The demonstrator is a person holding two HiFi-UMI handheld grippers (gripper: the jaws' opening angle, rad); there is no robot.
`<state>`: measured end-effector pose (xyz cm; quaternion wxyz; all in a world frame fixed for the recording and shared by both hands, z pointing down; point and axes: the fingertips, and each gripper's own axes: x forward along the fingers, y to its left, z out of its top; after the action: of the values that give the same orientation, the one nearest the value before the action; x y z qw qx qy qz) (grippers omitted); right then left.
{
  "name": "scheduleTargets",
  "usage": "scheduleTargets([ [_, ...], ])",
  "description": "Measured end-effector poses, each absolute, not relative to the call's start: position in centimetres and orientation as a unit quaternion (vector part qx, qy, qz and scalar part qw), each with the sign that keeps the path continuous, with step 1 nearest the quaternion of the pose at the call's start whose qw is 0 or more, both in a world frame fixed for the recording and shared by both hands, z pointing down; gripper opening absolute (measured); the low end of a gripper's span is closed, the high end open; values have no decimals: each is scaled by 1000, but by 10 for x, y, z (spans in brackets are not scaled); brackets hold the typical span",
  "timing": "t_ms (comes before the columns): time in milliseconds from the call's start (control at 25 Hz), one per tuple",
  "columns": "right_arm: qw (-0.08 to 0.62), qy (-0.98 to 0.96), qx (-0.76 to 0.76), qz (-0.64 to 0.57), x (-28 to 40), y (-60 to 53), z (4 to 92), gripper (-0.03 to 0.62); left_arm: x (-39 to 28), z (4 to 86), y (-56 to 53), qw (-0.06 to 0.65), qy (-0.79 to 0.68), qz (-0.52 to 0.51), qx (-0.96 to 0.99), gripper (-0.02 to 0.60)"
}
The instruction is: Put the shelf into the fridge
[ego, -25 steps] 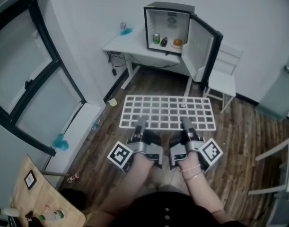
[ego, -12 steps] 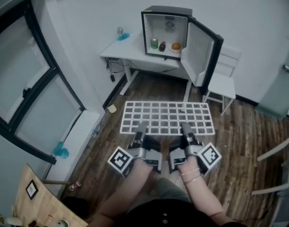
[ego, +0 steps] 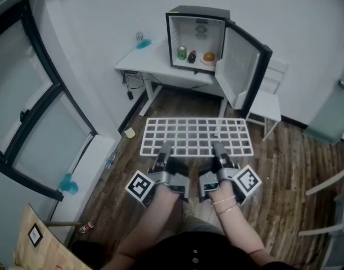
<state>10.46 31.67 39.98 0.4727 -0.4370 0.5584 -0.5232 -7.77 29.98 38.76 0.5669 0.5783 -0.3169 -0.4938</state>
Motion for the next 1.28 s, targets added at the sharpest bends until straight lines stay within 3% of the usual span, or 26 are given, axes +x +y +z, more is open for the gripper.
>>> scheduleTargets([
  [800, 476, 577, -423, -513, 132, 118, 382, 35, -50, 375, 106, 553, -320, -504, 581, 34],
  [1280, 468, 572, -436, -513, 148, 71, 394, 35, -33, 388, 54, 569, -321, -502, 567, 35],
])
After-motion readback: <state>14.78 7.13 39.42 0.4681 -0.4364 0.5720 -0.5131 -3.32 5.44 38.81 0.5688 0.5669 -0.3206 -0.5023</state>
